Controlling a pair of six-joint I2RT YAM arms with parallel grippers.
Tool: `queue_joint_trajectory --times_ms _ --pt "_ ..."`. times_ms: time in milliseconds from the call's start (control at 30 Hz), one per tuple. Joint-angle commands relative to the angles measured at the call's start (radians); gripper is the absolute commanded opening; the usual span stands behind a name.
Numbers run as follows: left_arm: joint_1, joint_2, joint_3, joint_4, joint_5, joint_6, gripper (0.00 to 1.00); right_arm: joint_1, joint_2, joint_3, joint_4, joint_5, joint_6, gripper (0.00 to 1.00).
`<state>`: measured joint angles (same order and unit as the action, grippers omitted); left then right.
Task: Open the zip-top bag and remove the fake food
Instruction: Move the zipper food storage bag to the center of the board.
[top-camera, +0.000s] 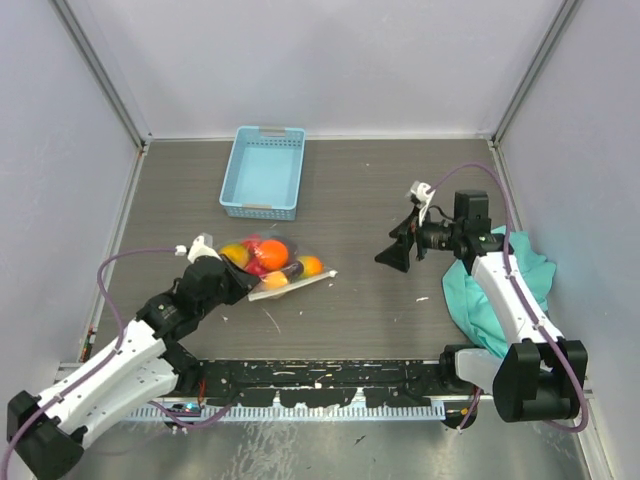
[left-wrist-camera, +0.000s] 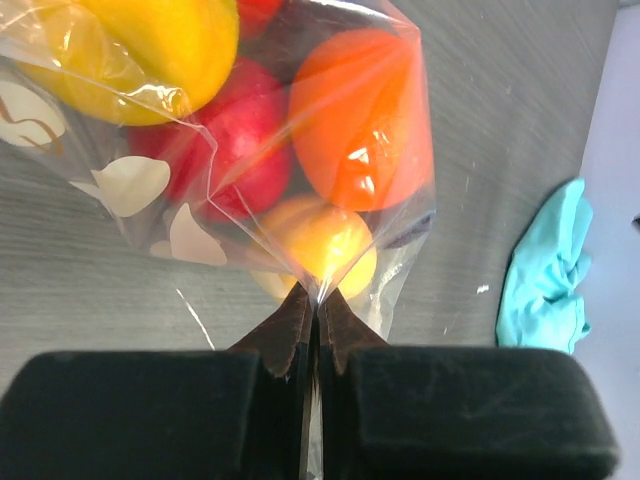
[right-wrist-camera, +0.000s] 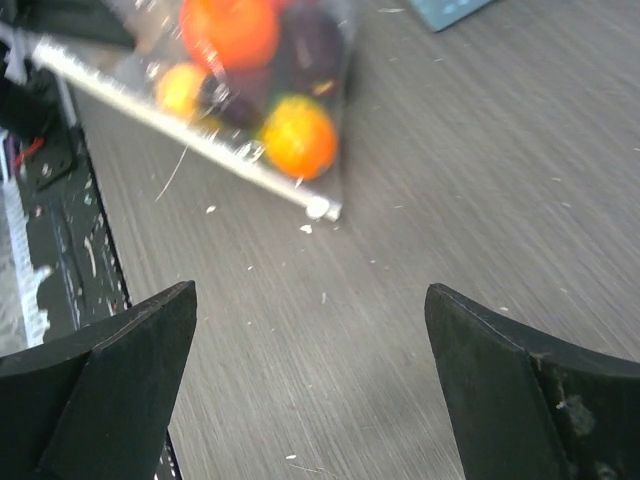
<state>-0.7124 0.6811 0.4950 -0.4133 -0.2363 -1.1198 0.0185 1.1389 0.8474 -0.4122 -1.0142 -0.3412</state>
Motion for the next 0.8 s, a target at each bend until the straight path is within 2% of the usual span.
queue_joint_trajectory --times_ms 0,133,200,400,533,667,767 --pt "0.171 0.023 0.006 0.087 0.153 0.106 0.03 0.064 -0.05 -0.047 0.003 -0.103 -0.218 1.0" --pt "0.326 0.105 0.031 0.072 0.217 0.176 0.08 0.103 -0.039 -0.047 -0.032 -0.097 -0.282 1.0" --pt "0.373 0.144 0.046 0.049 0.221 0.191 0.17 0.115 -0.028 -0.037 -0.063 -0.087 -0.315 1.0" --pt "0.402 0.13 0.107 -0.056 0.166 0.266 0.59 0.132 -0.026 -0.035 -0.085 -0.047 -0.358 1.0" --pt "0.401 0.01 0.119 -0.114 0.103 0.325 0.97 0.147 -0.022 -0.03 -0.099 -0.038 -0.376 1.0" --pt "0.401 -0.122 0.131 -0.145 0.082 0.394 0.98 0.158 -0.018 -0.026 -0.11 -0.028 -0.391 1.0" --pt "0.401 -0.197 0.144 -0.119 0.141 0.478 0.98 0.162 -0.016 -0.024 -0.114 -0.023 -0.395 1.0"
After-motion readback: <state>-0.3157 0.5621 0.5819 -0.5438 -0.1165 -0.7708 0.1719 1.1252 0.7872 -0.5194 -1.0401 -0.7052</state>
